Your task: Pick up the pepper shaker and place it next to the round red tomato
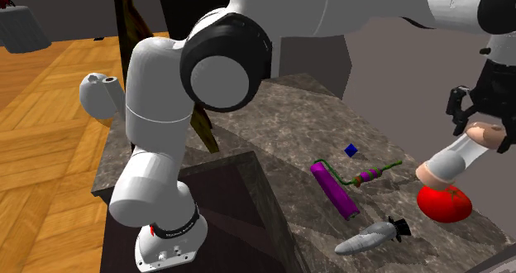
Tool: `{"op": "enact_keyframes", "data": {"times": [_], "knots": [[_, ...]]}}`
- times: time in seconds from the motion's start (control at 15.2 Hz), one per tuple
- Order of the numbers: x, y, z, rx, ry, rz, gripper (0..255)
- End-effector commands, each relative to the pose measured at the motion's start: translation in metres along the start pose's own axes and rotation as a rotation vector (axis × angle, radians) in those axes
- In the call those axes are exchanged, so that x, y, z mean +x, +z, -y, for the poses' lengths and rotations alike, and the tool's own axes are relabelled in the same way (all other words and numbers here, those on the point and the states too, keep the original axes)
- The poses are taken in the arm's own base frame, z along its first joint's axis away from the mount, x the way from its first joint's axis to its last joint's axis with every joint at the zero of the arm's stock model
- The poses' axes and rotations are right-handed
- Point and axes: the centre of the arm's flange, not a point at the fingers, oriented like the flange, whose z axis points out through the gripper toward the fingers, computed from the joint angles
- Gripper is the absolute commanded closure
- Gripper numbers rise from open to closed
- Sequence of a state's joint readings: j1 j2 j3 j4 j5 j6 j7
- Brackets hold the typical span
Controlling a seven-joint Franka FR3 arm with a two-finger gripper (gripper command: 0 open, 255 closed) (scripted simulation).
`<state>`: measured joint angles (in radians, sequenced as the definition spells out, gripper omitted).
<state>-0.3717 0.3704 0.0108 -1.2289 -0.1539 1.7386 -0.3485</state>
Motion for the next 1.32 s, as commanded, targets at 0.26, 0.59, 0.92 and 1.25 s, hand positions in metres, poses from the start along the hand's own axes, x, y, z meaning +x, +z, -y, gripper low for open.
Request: {"op": "enact_keyframes", "data": {"times": [0.26, 0.59, 0.92, 1.25], "knots": [[0.012, 0.029, -0.020, 0.000, -0.001, -0.001, 255], [0.009, 0.055, -0.015, 0.000, -0.001, -0.001, 255], [0.007, 0.081, -0.010, 0.000, -0.001, -0.001, 255], [0.005, 0.107, -0.005, 0.000, -0.001, -0.001, 255]]}}
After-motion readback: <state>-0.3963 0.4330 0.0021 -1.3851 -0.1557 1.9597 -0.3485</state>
